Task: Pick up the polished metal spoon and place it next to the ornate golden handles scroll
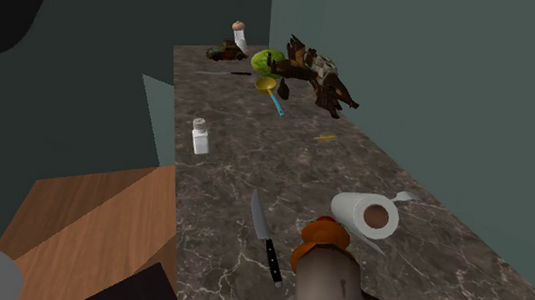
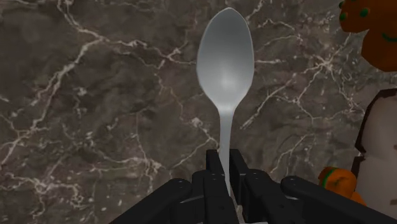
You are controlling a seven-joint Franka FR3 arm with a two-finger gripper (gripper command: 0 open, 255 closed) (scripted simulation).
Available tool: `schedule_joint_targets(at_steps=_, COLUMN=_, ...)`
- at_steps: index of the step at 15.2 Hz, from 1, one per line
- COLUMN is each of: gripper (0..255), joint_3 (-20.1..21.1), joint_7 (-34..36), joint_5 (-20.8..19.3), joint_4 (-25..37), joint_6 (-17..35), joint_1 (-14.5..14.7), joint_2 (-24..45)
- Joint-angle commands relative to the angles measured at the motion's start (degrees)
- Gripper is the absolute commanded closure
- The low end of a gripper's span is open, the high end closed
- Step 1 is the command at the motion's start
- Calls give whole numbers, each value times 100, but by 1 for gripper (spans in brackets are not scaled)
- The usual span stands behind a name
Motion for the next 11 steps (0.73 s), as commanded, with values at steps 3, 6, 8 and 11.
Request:
schedule_joint_targets(at_steps=3, gripper=255, joint_3=13, joint_7=-64, joint_5=73, joint_4=-171, joint_6=277, joint_1=-23, joint_2=125)
schedule_joint_targets(at_steps=6, gripper=255, joint_3=29, joint_7=-107, joint_5=133, joint_4=-292, joint_6=481, joint_1=-37, joint_2=224)
schedule_joint_targets(at_steps=8, gripper=255, joint_3=42, joint_7=-138, joint_5=176, joint_4=-366, joint_6=615, joint_1=-47, joint_2=295)
schedule_joint_targets(at_steps=11, gripper=255, joint_3=68, joint_7=-195, joint_5=259, joint_4=-482, joint_6=841, joint_1=-69, joint_2=428)
